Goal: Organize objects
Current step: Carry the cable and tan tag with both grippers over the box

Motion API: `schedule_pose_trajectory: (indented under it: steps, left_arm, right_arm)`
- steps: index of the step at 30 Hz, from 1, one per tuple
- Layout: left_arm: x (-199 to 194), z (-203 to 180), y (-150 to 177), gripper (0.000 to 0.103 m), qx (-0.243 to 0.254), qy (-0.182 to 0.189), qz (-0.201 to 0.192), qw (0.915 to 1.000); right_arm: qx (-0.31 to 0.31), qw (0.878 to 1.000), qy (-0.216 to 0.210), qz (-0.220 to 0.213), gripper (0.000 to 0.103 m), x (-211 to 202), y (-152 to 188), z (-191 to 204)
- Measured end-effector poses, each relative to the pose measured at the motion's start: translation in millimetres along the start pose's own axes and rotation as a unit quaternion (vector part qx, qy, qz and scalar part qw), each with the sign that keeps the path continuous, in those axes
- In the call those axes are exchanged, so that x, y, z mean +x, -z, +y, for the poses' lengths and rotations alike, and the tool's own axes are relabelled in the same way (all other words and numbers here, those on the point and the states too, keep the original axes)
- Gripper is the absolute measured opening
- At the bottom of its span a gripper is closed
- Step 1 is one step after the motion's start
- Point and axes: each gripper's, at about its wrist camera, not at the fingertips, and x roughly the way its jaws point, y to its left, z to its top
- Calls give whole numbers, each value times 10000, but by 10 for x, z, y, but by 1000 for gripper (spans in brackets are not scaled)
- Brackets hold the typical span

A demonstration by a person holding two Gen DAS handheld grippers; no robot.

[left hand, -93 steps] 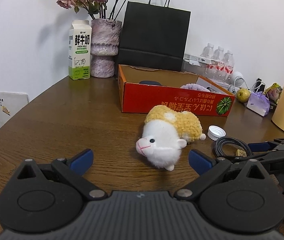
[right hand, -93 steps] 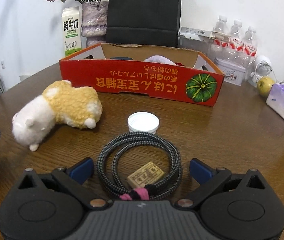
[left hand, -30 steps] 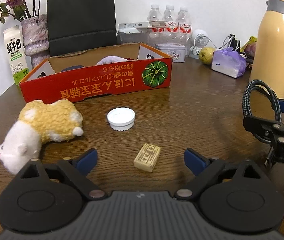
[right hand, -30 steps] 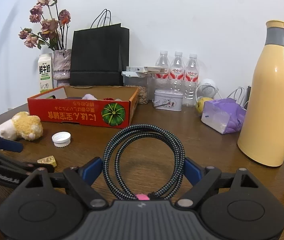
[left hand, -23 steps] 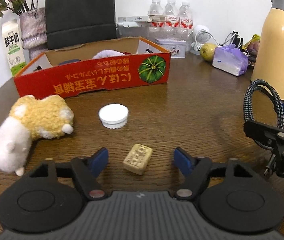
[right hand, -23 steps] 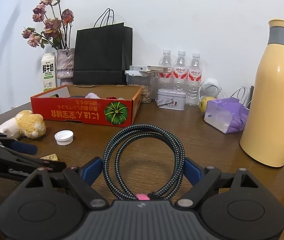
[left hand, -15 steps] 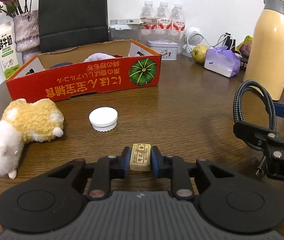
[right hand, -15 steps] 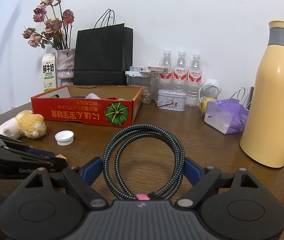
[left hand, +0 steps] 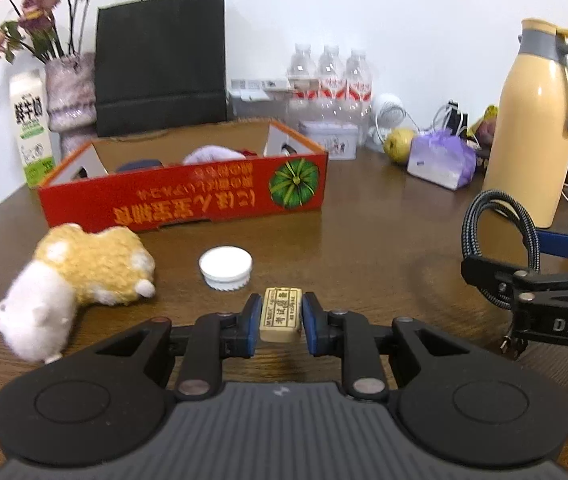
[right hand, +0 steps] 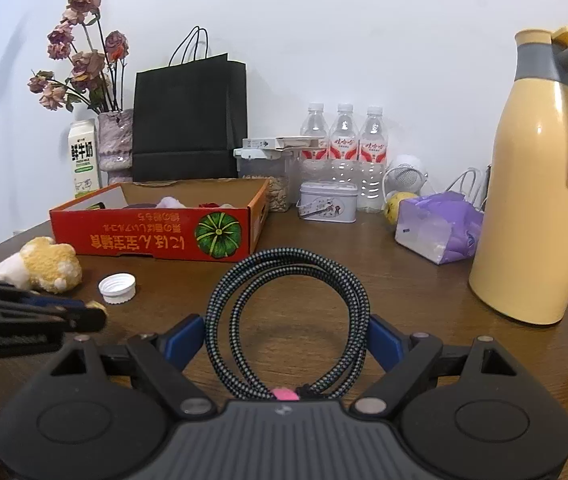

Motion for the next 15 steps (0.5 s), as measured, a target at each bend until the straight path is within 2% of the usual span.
schedule_pose_trajectory:
  steps: [7, 15]
  left_arm:
    - [-177, 162, 32, 22, -4, -26, -190, 9998]
    - [-333, 432, 76, 22, -62, -53, -309, 9995]
  right_arm:
    - [-145, 9995, 185, -191, 86, -78, 10, 174]
    - [-288, 9992, 103, -259, 86, -154, 11, 517]
